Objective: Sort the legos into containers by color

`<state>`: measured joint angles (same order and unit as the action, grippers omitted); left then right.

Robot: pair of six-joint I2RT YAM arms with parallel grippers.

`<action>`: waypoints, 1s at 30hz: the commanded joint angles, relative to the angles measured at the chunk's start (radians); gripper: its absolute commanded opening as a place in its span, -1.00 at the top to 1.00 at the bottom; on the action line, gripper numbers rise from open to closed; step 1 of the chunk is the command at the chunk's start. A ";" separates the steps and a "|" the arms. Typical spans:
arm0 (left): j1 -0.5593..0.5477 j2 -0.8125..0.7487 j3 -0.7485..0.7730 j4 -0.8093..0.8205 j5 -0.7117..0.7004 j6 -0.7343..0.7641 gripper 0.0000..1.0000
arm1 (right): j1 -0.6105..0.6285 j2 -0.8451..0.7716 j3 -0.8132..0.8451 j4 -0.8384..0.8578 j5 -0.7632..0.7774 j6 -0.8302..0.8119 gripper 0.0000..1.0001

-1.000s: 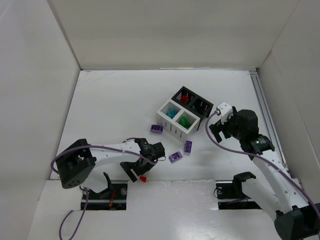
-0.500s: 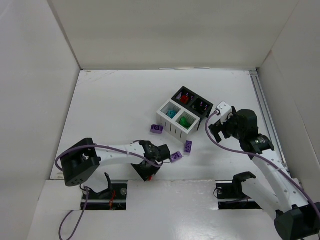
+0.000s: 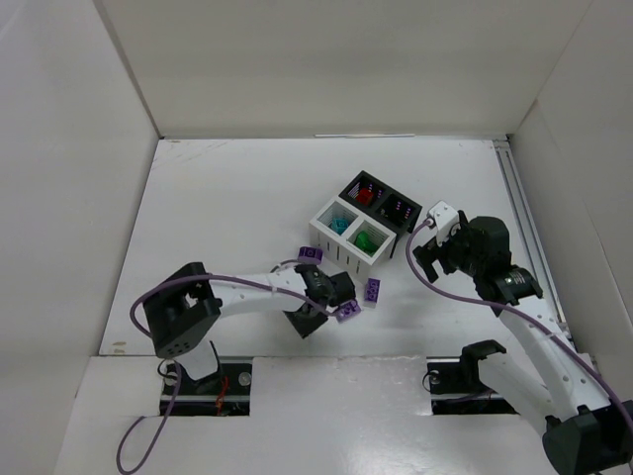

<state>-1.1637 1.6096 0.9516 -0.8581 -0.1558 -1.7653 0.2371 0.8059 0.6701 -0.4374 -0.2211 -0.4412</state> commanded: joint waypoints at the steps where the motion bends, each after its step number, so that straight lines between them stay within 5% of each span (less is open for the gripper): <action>1: 0.030 -0.026 0.122 -0.082 -0.194 0.067 0.81 | 0.008 -0.023 -0.010 0.055 -0.009 -0.004 -0.99; 7: 0.136 -0.054 0.430 -0.058 -0.502 0.260 0.74 | 0.008 -0.033 -0.010 0.055 0.025 0.005 -0.99; 13: 0.300 -0.001 0.568 0.368 -0.391 0.815 0.72 | 0.008 -0.033 -0.001 0.046 0.055 0.006 -0.99; 17: 0.355 0.084 0.659 0.533 -0.257 0.976 0.80 | 0.008 -0.033 -0.001 0.028 0.088 0.015 -0.99; 27: 0.355 0.394 0.998 0.490 -0.185 1.101 0.77 | -0.001 -0.022 0.008 0.019 0.117 0.024 -0.99; 30: 0.378 0.406 0.984 0.481 -0.174 1.101 0.47 | -0.001 -0.022 0.008 0.019 0.117 0.024 -0.99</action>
<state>-0.8062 2.0460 1.8965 -0.3607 -0.3431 -0.7052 0.2367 0.7864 0.6632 -0.4397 -0.1173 -0.4362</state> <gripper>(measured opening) 0.233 0.994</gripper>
